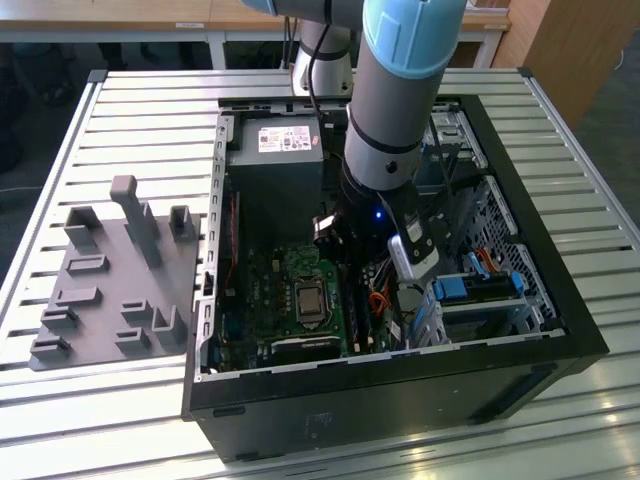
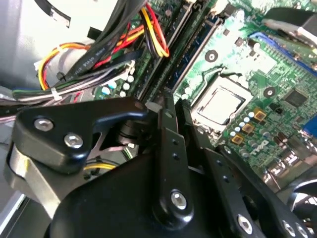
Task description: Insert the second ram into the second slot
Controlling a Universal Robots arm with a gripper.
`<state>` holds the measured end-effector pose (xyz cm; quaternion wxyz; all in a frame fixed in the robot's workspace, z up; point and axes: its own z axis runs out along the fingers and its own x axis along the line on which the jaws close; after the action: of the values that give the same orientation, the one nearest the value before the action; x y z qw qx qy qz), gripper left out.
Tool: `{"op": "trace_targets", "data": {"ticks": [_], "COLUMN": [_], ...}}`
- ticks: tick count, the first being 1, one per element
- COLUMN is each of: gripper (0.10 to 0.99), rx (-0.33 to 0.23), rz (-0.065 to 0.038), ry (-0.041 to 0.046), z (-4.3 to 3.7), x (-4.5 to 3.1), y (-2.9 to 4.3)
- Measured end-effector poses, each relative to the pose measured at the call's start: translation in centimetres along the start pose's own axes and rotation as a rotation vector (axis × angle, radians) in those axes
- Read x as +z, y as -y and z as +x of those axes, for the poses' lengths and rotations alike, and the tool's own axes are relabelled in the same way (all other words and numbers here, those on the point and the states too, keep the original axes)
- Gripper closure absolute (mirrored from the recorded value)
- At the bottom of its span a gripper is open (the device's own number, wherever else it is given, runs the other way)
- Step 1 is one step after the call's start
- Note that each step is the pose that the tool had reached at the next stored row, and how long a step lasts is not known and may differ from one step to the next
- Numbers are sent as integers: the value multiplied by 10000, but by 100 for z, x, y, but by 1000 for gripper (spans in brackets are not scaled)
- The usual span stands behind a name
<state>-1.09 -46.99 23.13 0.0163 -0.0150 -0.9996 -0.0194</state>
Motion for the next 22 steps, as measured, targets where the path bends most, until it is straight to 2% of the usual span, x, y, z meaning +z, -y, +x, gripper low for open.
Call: {"op": "trace_targets", "data": {"ticks": [2,3,4,22], "gripper": [890,957,980,980], "rx": [0,0,0,-2], "rz": [-1,0,1,3], "ry": [0,0,-1,20], "z": [0,0,0,-4], "x": [0,0,-1,101], "y": [0,0,0,4]}}
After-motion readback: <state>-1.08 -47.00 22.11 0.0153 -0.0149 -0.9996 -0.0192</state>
